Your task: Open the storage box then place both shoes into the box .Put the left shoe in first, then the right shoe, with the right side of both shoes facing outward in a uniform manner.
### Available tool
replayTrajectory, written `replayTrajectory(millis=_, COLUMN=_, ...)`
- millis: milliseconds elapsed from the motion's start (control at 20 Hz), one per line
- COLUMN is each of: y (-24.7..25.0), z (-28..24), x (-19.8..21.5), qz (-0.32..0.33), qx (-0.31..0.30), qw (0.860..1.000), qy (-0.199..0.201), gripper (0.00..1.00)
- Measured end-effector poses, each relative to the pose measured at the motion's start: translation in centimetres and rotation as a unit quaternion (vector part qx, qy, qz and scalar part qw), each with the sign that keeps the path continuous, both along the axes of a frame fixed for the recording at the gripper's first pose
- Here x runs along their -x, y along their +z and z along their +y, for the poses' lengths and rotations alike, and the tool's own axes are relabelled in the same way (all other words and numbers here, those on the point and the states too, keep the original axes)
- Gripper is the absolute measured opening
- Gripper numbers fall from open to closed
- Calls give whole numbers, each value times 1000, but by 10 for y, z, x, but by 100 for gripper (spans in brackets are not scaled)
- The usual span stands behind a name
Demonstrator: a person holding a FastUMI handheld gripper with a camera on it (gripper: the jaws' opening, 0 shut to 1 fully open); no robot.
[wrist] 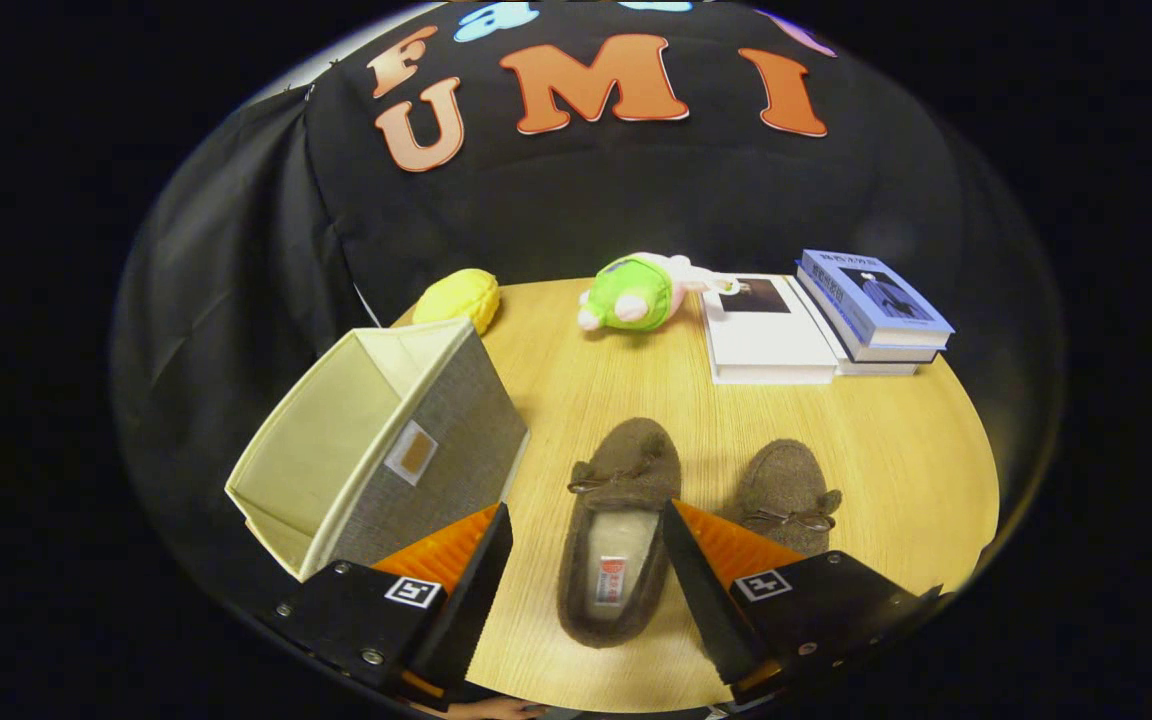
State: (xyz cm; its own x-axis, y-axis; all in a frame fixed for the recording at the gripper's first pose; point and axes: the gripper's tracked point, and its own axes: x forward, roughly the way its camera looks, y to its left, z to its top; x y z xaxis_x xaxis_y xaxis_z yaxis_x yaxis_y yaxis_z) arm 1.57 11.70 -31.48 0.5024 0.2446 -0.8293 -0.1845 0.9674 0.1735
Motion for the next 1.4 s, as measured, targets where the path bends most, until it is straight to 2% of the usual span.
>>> replayTrajectory(millis=100, y=-23, z=-11, x=5, qz=36, qx=-3, qw=999, qy=-18, gripper=86)
replayTrajectory(millis=250, y=-44, z=-18, x=9, qz=50, qx=15, qw=998, qy=-29, gripper=78)
replayTrajectory(millis=500, y=-70, z=-17, x=2, qz=47, qx=33, qw=998, qy=-31, gripper=75)
replayTrajectory(millis=600, y=-77, z=-21, x=-2, qz=41, qx=51, qw=997, qy=-33, gripper=67)
replayTrajectory(millis=700, y=-83, z=-27, x=-8, qz=32, qx=76, qw=996, qy=-38, gripper=55)
replayTrajectory(millis=750, y=-87, z=-28, x=-8, qz=34, qx=81, qw=995, qy=-40, gripper=46)
replayTrajectory(millis=900, y=-93, z=-26, x=-9, qz=46, qx=74, qw=995, qy=-45, gripper=40)
replayTrajectory(millis=1000, y=-94, z=-30, x=-13, qz=45, qx=78, qw=994, qy=-56, gripper=31)
replayTrajectory(millis=1050, y=-95, z=-31, x=-13, qz=48, qx=78, qw=994, qy=-65, gripper=22)
replayTrajectory(millis=1150, y=-95, z=-32, x=-13, qz=55, qx=72, qw=993, qy=-82, gripper=11)
replayTrajectory(millis=1250, y=-91, z=-31, x=-12, qz=58, qx=64, qw=992, qy=-93, gripper=5)
replayTrajectory(millis=1400, y=-78, z=-24, x=-13, qz=46, qx=50, qw=993, qy=-101, gripper=4)
